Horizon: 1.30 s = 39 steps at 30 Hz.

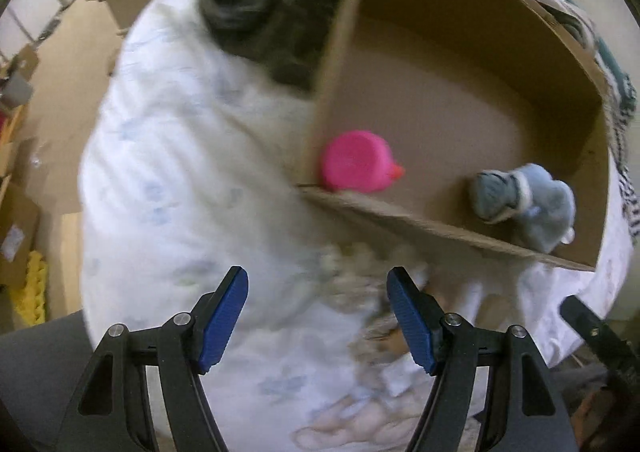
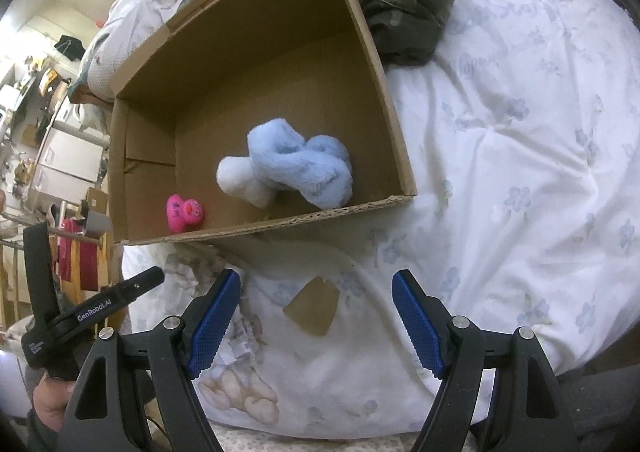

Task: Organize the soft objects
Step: 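Withdraw both tools from the box toward the remaining items, then grasp the cream scrunchie with the left tool while the right tool grasps the white sock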

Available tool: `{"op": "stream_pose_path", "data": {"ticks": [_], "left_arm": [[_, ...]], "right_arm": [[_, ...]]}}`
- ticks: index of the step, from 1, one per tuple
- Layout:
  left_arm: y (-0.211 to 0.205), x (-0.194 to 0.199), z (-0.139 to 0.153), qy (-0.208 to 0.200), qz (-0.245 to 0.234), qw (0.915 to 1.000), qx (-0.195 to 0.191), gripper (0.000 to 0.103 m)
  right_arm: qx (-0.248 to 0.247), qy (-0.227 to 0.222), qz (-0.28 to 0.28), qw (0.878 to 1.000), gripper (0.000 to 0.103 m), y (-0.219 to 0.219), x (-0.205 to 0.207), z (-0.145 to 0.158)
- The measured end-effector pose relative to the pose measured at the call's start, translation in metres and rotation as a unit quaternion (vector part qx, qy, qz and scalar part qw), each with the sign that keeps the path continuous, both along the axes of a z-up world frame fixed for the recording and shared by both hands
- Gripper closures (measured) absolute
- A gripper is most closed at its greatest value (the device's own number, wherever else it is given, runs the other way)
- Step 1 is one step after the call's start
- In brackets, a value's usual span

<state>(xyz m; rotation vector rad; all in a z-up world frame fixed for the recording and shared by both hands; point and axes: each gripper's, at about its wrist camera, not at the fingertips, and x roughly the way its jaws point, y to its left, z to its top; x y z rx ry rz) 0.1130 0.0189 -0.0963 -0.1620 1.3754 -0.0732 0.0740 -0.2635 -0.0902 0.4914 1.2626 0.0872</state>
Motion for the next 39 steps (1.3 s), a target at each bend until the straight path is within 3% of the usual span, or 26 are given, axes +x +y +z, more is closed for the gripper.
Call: {"op": "stream_pose_path", "data": {"ticks": [6,7,8,10,12,15,21,24,28,33,34,36,39], "left_arm": [[-0.024,0.014,-0.006,-0.014,-0.021,0.9995,-0.018,0.034],[-0.027,0.016,-0.008,-0.012,-0.023,0.9995,-0.018,0.038],[-0.028,0.017,-0.009,-0.010,-0.024,0.9996,-0.013,0.045],[-0.028,0.018,-0.012,0.002,-0.025,0.9997,-0.006,0.082],[-0.026,0.017,-0.012,0.010,-0.024,0.9996,-0.014,0.095],[-0.021,0.014,-0.006,0.016,-0.023,0.9990,-0.034,0.097],[0.000,0.002,0.033,-0.017,-0.013,0.9986,-0.049,0.098],[0.011,-0.006,0.045,-0.030,-0.015,0.9986,-0.039,0.098],[0.022,-0.013,0.045,-0.039,-0.015,0.9991,0.001,0.098],[0.028,-0.013,0.038,-0.027,-0.013,0.9995,0.009,0.098],[0.027,-0.014,0.038,-0.027,-0.014,0.9995,0.011,0.098],[0.024,-0.014,0.035,-0.028,-0.018,0.9993,0.015,0.098],[0.023,-0.014,0.034,-0.027,-0.022,0.9992,0.019,0.098]], "right_arm": [[-0.006,0.009,0.004,1.000,0.020,0.005,0.004,-0.005],[-0.008,0.011,0.005,1.000,0.020,0.006,0.005,-0.005],[-0.009,0.012,0.006,1.000,0.020,0.007,0.006,-0.005],[-0.010,0.014,0.008,1.000,0.020,0.008,0.007,-0.006],[-0.011,0.015,0.008,1.000,0.020,0.008,0.007,-0.008],[-0.010,0.018,0.006,1.000,0.020,0.009,0.008,-0.009],[-0.014,0.021,0.010,1.000,0.020,0.012,0.008,-0.011],[-0.015,0.024,0.010,1.000,0.020,0.012,0.007,-0.012],[-0.010,0.026,0.012,1.000,0.020,0.012,0.007,-0.014],[0.024,0.069,0.025,0.997,0.021,0.016,0.010,-0.036],[0.026,0.077,0.031,0.996,0.022,0.019,0.012,-0.041],[0.026,0.086,0.041,0.995,0.036,0.024,0.016,-0.049],[0.017,0.104,0.051,0.993,0.044,0.032,0.022,-0.063]]}}
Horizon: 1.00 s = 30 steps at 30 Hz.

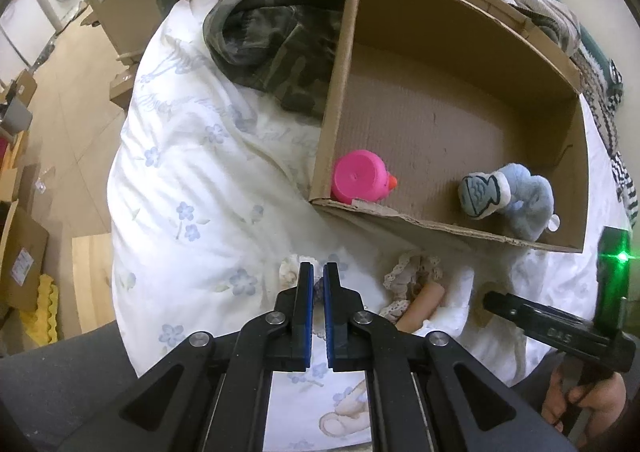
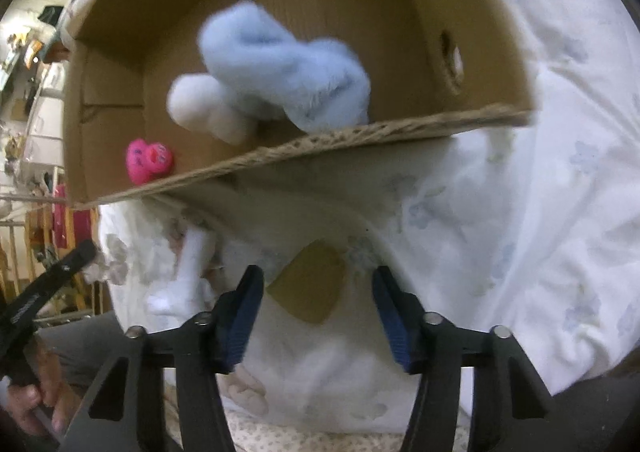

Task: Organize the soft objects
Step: 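Grasp the cream scrunchie with the left tool while the right tool grasps the white sock, then lower the scrunchie and white sock into the box and open both tools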

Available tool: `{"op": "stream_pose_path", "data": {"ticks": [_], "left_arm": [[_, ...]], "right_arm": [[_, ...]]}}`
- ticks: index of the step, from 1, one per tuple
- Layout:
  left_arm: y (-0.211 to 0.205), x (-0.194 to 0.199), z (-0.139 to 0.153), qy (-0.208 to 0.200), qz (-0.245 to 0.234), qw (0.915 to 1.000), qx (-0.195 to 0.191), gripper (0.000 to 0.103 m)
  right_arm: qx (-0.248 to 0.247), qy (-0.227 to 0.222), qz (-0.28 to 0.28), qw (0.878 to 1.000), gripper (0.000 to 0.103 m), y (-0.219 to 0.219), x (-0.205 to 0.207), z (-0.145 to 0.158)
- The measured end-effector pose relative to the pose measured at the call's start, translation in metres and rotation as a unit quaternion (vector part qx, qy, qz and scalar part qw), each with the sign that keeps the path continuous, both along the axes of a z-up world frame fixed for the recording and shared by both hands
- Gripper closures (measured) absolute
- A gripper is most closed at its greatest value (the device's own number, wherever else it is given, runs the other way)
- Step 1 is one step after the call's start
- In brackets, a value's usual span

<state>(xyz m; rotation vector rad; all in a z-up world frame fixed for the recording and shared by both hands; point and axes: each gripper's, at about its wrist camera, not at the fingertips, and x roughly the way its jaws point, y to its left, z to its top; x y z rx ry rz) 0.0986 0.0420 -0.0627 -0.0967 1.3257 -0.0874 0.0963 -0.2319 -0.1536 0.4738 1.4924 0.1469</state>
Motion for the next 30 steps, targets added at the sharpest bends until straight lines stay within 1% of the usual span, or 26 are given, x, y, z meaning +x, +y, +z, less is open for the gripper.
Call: {"op": "stream_pose_path", "data": {"ticks": [1,2,3,4,6,8,13,18,21,23,25,30], "left_arm": [[-0.001,0.000,-0.001,0.001,-0.001,1.0000,0.001,0.098],[-0.001,-0.001,-0.001,0.001,0.000,1.0000,0.003,0.098],[-0.001,-0.001,-0.002,0.001,0.000,1.0000,0.005,0.098],[-0.002,-0.001,-0.002,0.001,0.000,1.0000,0.006,0.098],[-0.002,0.000,-0.002,0.000,0.002,1.0000,0.006,0.098],[-0.001,0.001,-0.001,-0.002,0.005,1.0000,0.007,0.098],[0.002,0.000,0.003,-0.010,0.018,0.9997,0.010,0.098],[0.006,-0.003,0.017,-0.038,0.028,0.9987,0.018,0.098],[0.008,-0.007,0.028,-0.054,0.028,0.9980,0.019,0.098],[0.009,-0.009,0.038,-0.065,0.027,0.9975,0.014,0.098],[0.012,-0.012,0.053,-0.078,0.030,0.9965,-0.001,0.098],[0.008,-0.011,0.092,-0.122,0.020,0.9923,-0.006,0.098]], "right_arm": [[-0.001,0.005,0.001,1.000,0.044,0.001,0.001,-0.004],[0.001,0.008,0.002,1.000,0.048,0.002,0.003,-0.006],[0.002,0.007,0.006,1.000,0.060,0.003,0.005,-0.007],[0.003,0.002,0.009,1.000,0.067,0.004,0.006,-0.006],[-0.001,-0.007,0.015,1.000,0.081,0.005,0.008,-0.003],[0.000,-0.015,0.017,1.000,0.091,0.005,0.006,0.002],[0.024,-0.054,0.012,0.998,0.092,0.001,-0.003,0.027],[0.042,-0.094,0.002,0.995,0.092,-0.011,-0.013,0.051],[0.048,-0.108,0.000,0.993,0.092,-0.022,-0.018,0.064],[0.052,-0.116,-0.001,0.992,0.092,-0.018,-0.020,0.074],[0.045,-0.128,-0.001,0.991,0.092,-0.019,-0.021,0.084],[0.061,-0.163,0.004,0.985,0.092,-0.028,-0.021,0.112]]}}
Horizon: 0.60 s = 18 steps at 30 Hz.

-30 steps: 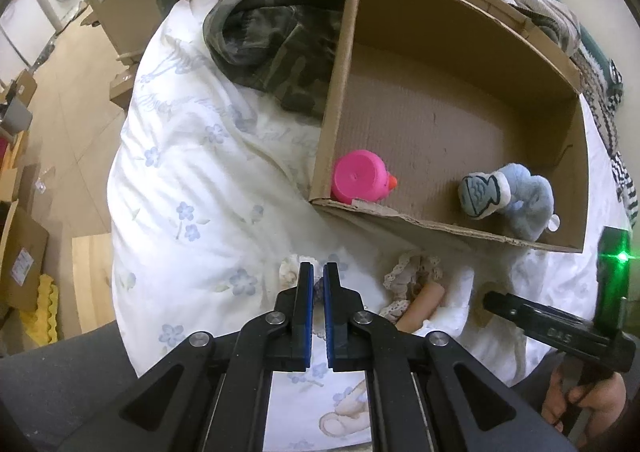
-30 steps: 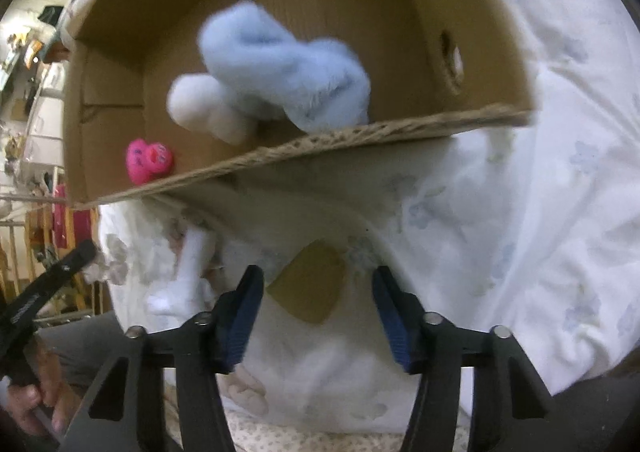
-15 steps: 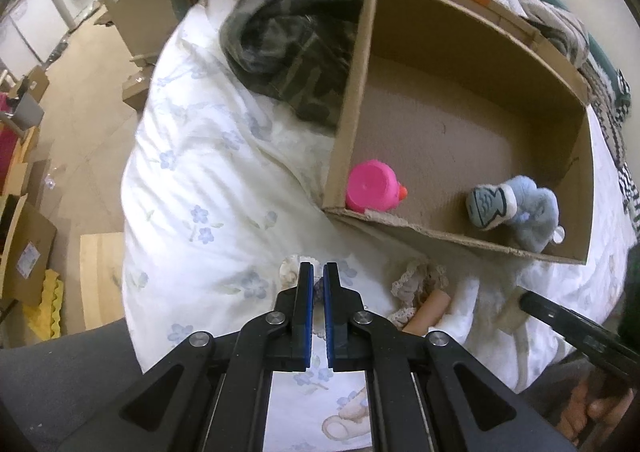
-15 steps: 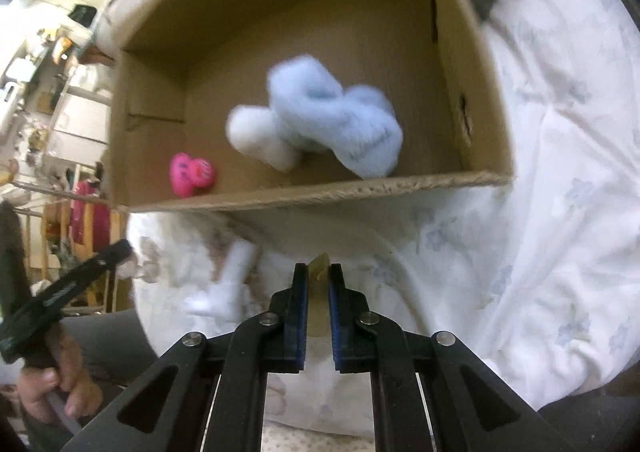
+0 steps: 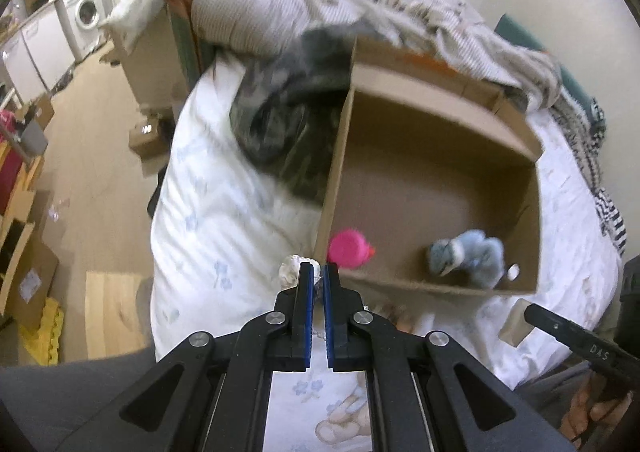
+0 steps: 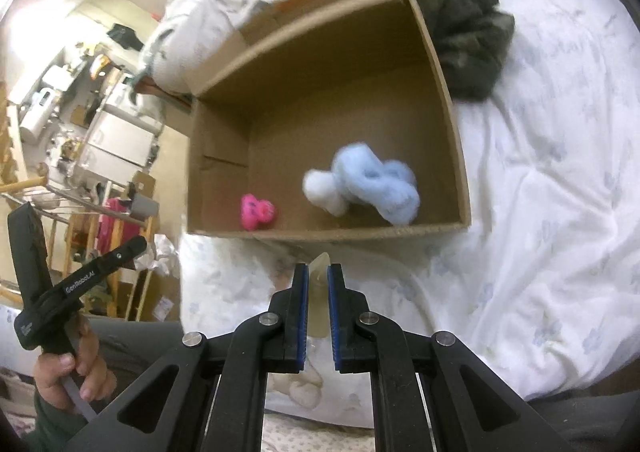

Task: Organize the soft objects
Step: 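Lower the scrunchie and white sock into the box and open both tools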

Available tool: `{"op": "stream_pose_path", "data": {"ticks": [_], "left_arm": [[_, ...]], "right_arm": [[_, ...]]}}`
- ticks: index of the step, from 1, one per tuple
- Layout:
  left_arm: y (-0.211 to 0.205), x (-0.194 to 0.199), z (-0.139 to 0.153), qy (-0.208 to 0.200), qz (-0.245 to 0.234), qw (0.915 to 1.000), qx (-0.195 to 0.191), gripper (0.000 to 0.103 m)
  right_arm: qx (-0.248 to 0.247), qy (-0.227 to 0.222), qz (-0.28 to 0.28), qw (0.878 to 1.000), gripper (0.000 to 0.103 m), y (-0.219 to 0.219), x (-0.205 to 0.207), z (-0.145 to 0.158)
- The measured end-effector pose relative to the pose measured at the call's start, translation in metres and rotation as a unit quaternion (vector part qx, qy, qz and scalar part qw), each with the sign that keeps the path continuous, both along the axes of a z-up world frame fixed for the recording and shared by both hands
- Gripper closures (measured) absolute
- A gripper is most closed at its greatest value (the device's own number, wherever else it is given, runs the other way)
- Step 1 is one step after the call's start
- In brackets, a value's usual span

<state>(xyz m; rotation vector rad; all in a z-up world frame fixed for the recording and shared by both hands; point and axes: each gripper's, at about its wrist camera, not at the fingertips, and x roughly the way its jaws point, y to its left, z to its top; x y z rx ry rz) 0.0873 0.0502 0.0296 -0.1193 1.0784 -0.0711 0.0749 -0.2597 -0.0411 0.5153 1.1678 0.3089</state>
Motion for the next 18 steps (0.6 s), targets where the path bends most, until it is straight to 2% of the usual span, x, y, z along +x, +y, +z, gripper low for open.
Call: {"op": "stream_pose_path", "data": {"ticks": [5,10,15,18], "left_arm": [[-0.013,0.013,0.027,-0.032,-0.022,0.9992,0.010,0.098],[-0.028,0.032,0.027,-0.031,-0.036,0.9988,0.013,0.098],[-0.045,0.048,0.014,-0.025,-0.051,0.9982,0.019,0.098],[-0.055,0.059,0.003,-0.012,-0.051,0.9985,0.014,0.098]], "right_arm": [[0.011,-0.046,-0.008,0.999,0.092,-0.011,0.004,0.026],[0.007,-0.068,-0.021,0.997,0.092,-0.016,0.021,0.040],[-0.007,-0.079,-0.033,0.996,0.092,-0.019,0.031,0.032],[-0.017,-0.073,-0.050,0.996,0.092,-0.025,0.032,0.018]]}}
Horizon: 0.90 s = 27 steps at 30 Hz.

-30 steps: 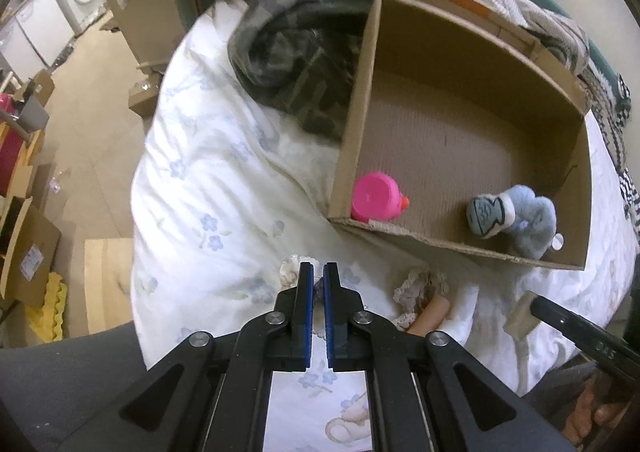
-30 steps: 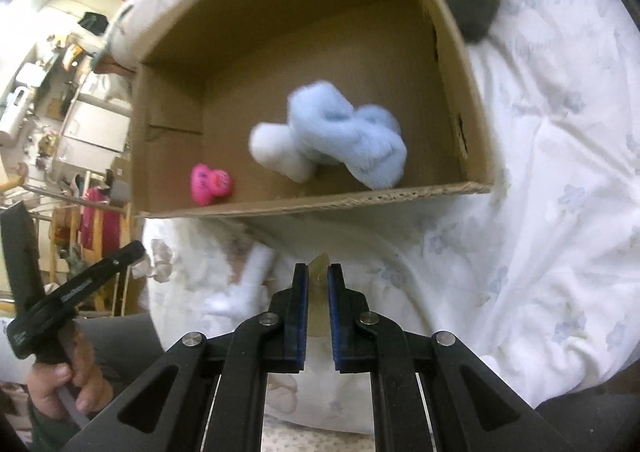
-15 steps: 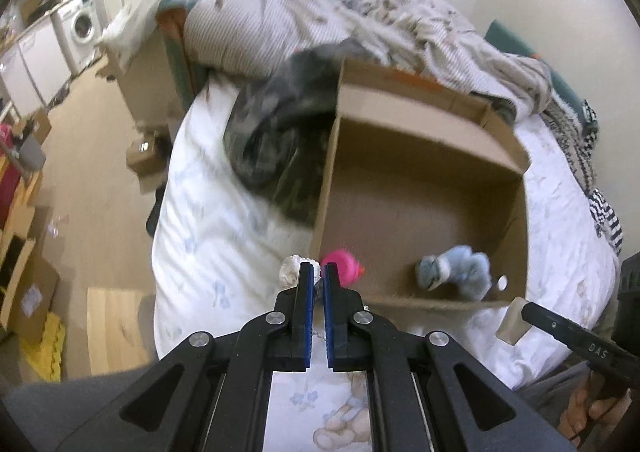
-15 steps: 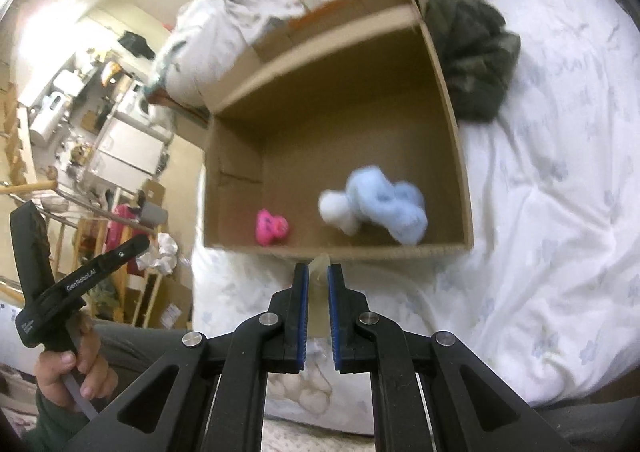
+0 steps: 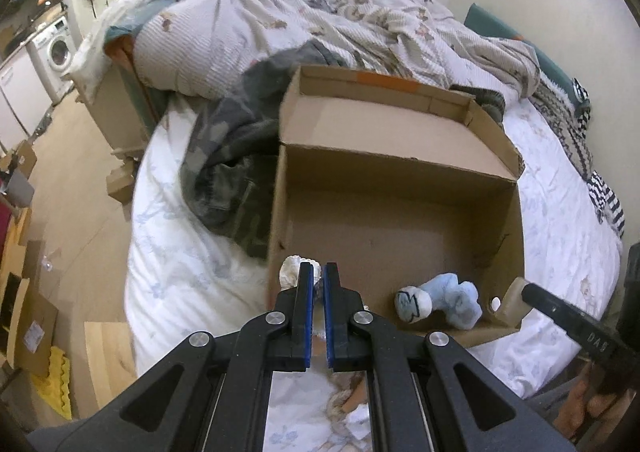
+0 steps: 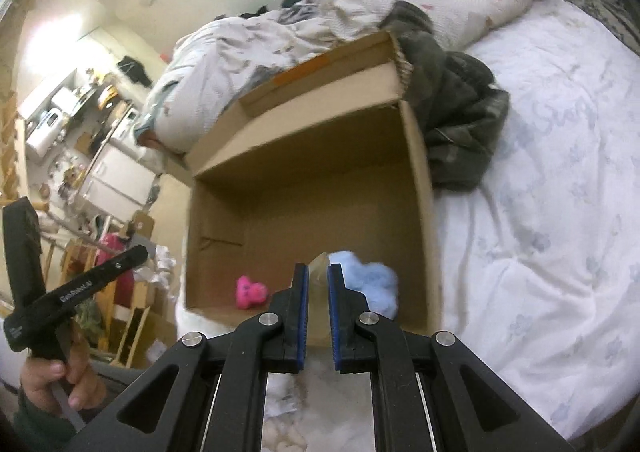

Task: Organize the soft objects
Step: 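Lower the scrunchie and white sock into the box and open both tools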

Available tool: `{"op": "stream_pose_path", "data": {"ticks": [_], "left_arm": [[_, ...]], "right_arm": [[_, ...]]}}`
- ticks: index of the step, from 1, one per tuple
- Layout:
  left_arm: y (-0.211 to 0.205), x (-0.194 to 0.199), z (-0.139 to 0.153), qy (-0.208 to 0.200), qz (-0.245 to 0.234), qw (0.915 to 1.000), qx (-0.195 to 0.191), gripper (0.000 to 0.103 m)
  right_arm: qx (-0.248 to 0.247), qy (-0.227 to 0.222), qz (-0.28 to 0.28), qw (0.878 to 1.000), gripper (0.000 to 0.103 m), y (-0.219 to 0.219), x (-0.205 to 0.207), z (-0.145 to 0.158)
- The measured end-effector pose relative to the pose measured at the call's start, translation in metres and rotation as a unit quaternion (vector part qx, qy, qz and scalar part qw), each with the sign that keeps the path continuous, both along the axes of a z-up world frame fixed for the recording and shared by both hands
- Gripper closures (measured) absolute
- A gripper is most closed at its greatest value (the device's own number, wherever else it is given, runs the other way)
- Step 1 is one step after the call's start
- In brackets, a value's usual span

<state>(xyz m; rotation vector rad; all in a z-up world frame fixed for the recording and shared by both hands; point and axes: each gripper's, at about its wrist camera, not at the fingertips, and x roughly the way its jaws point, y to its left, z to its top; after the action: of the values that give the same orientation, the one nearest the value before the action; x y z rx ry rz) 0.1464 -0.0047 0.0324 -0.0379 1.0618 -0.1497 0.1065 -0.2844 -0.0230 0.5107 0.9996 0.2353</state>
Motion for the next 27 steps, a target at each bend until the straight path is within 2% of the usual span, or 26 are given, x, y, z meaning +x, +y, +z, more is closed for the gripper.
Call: {"op": "stream_pose_path", "data": {"ticks": [3,7,11,14,21,27], "left_arm": [[-0.012,0.009,-0.009,0.013,0.000,0.9997,-0.019,0.098],[-0.033,0.012,-0.023,-0.002,-0.024,0.9996,0.010,0.098],[-0.043,0.021,-0.040,0.011,-0.045,0.9988,0.017,0.098],[-0.048,0.025,-0.050,0.007,-0.053,0.9979,0.037,0.098],[-0.048,0.021,-0.075,0.033,-0.061,0.9973,0.026,0.098],[-0.048,0.019,-0.076,0.027,-0.057,0.9975,0.030,0.098]], "right_arm": [[-0.010,0.004,-0.017,1.000,0.092,-0.005,0.002,-0.005],[-0.040,-0.001,-0.031,0.999,0.092,-0.009,0.002,-0.004],[-0.058,0.009,-0.033,0.998,0.092,-0.009,0.007,-0.012],[-0.072,0.014,-0.030,0.997,0.092,-0.005,0.012,-0.017],[-0.102,0.028,-0.003,0.994,0.092,0.014,0.023,-0.029],[-0.109,0.033,0.007,0.993,0.092,0.021,0.027,-0.036]]}}
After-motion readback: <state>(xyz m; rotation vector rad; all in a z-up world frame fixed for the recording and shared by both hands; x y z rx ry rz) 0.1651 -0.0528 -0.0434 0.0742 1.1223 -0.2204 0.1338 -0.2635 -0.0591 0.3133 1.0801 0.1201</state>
